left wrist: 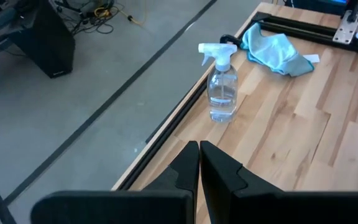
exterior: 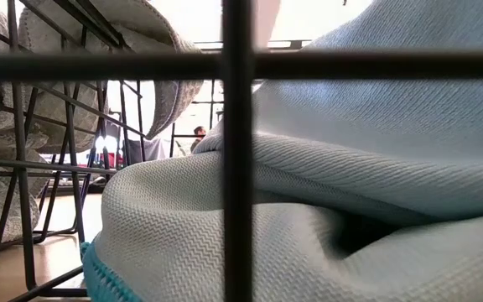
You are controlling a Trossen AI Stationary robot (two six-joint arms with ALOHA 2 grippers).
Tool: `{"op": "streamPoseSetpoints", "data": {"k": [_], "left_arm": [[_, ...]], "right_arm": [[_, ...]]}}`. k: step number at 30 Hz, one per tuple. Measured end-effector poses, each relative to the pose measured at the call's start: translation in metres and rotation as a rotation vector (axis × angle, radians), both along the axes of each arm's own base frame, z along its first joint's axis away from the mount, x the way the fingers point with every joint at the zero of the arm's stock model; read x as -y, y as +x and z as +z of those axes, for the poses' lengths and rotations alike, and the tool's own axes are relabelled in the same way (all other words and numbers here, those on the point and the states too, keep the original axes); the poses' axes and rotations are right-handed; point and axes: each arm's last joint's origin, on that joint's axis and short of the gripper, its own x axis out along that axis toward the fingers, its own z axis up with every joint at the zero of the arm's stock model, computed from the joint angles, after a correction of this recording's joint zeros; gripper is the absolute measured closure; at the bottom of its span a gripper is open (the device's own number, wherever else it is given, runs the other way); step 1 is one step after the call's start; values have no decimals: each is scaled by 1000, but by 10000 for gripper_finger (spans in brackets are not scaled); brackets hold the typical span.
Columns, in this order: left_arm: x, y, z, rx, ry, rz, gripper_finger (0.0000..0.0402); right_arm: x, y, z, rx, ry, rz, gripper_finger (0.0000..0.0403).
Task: Sort microfiber towel by color & place in baskets
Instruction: Put the bottom blue microfiber towel into the right black wire basket
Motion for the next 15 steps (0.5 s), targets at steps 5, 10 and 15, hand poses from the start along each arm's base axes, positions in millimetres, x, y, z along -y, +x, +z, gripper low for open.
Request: {"op": "streamPoseSetpoints", "data": {"k": [5, 10, 15], "left_arm": [[0, -1, 0, -4, -4, 1, 402], [1, -2, -1, -20, -5, -2, 402], [1, -2, -1, -25, 0, -7, 402]], "right_arm": [[-19, -11, 0, 8, 2, 57, 391], [-26, -16, -2, -3, 6, 77, 390], [-26, -18, -7, -55, 9, 66, 390]]}}
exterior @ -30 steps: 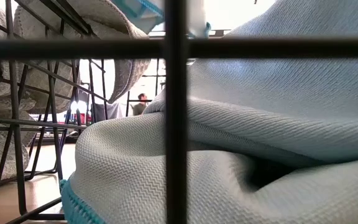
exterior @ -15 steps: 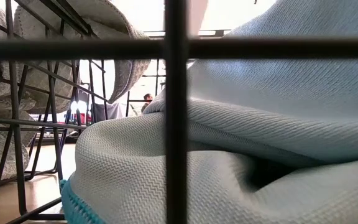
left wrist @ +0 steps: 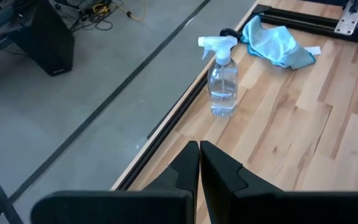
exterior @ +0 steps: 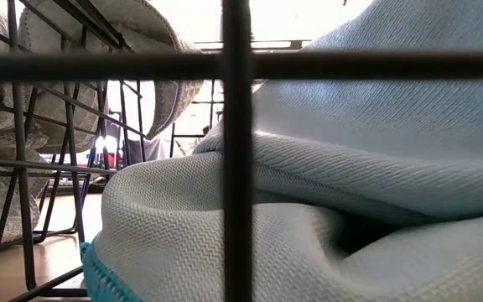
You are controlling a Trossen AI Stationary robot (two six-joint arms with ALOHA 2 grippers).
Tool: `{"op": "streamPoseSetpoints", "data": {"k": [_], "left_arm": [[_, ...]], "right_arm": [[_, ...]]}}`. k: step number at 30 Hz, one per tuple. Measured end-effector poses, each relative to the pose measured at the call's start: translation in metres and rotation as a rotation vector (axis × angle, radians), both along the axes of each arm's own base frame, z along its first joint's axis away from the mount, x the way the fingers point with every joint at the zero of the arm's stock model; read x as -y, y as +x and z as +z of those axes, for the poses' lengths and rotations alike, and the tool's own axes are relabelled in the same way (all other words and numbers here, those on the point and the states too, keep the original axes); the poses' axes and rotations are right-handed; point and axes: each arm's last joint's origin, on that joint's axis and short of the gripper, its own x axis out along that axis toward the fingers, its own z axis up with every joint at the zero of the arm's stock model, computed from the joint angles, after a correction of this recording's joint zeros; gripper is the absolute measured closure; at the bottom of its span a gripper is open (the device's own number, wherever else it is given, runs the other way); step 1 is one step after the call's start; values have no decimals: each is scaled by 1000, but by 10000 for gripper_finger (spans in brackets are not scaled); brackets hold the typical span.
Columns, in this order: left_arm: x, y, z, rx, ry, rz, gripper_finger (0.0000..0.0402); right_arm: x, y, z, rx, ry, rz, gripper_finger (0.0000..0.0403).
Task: Sort microfiber towel by color & place in baskets
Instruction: Put the bottom blue microfiber towel into the right black wire basket
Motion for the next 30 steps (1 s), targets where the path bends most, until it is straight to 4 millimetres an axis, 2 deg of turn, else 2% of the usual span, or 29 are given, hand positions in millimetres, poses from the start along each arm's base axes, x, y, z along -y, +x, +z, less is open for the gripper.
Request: {"op": "streamPoseSetpoints", "data": {"k": [17, 30], "left_arm": [[2, -6, 0, -9, 18, -15, 402], [3, -8, -1, -16, -8, 1, 402]], "right_arm": [[12, -16, -31, -383, 109, -215, 390], [10, -17, -33, -432, 152, -191, 390]]}}
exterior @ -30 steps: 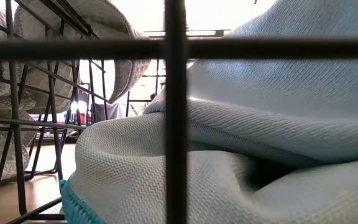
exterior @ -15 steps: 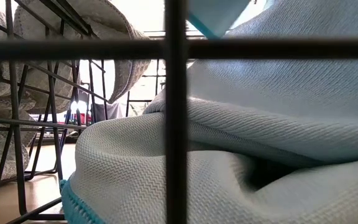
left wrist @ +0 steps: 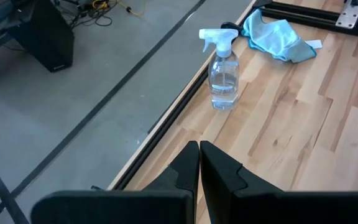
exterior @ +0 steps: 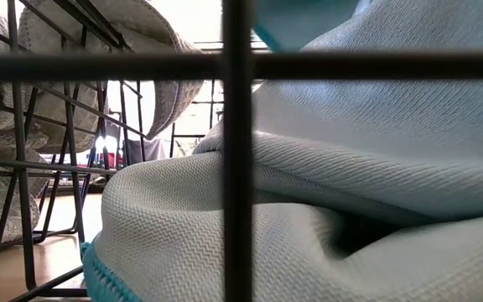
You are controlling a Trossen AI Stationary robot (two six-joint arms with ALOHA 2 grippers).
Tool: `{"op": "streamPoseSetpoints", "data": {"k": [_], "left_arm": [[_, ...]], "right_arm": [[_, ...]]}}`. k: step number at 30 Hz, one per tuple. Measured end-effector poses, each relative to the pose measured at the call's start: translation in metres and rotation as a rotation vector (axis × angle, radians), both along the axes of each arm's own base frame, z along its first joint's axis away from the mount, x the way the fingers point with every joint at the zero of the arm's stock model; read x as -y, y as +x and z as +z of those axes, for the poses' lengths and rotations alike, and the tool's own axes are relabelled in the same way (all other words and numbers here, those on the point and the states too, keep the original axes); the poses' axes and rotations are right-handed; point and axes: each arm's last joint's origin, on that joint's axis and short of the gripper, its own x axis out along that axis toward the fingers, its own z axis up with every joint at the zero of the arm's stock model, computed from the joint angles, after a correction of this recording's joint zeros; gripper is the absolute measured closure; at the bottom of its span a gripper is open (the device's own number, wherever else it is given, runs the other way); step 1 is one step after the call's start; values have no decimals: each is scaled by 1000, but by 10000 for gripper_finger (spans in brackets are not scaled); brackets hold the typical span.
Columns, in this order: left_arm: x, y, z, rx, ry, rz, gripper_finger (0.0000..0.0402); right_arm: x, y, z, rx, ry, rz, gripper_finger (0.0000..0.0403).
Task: Sort microfiber towel by color & place in baskets
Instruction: Put the bottom blue microfiber towel into the right black wire basket
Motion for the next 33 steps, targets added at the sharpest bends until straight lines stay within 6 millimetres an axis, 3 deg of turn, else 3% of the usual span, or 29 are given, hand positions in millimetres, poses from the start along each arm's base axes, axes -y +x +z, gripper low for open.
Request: {"op": "streamPoseSetpoints", "data": {"k": [10, 23, 33], "left_arm": [[0, 1, 0, -1, -1, 0, 402], [-1, 3, 0, -1, -7, 4, 402], [-1, 3, -1, 9, -19, 15, 402]], "right_arm": [[-3, 1, -3, -41, 54, 42, 385], [-1, 14, -16, -109, 69, 57, 282], [-7, 23, -30, -156, 63, 107, 276]]}}
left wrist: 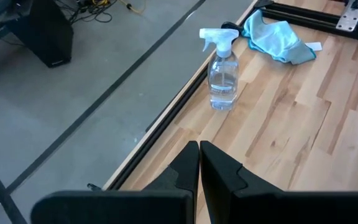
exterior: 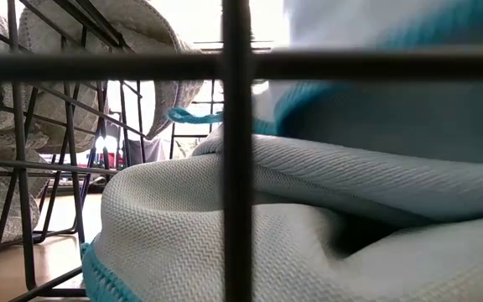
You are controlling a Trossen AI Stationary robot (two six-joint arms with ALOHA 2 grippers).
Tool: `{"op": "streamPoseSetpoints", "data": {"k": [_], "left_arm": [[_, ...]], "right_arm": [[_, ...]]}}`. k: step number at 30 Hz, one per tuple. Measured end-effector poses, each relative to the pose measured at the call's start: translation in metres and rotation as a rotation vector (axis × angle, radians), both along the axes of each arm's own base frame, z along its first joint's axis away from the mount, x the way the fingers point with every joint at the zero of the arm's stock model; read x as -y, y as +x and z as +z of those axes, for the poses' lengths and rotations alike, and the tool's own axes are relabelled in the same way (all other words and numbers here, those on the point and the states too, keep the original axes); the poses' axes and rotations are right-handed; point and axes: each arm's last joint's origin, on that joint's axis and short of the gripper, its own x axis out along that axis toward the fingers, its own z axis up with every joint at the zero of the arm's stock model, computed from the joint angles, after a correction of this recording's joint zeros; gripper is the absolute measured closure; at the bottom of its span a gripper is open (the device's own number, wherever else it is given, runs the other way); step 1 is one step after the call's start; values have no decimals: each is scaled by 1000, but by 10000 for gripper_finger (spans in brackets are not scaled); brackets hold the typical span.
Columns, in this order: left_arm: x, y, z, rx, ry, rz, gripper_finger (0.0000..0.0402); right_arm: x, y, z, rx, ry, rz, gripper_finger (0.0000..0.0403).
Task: Sort microfiber towel by color & place in baskets
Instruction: Put the bottom blue microfiber towel into the right black wire basket, then put the blue microfiber towel into the right black wire basket
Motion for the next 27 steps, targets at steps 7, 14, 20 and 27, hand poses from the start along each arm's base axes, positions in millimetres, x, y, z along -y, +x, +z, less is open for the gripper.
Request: {"op": "streamPoseSetpoints", "data": {"k": [7, 14, 20, 27], "left_arm": [[0, 1, 0, -1, -4, -4, 402], [0, 1, -1, -10, -7, -7, 402], [0, 0, -1, -9, -6, -8, 402], [0, 0, -1, -8, -5, -8, 402]], "right_arm": [[7, 9, -15, -75, -53, -13, 280], [19, 9, -16, -122, -85, -46, 282], [33, 6, -7, -104, -96, -78, 281], [43, 4, 4, -58, -124, -83, 292]]}}
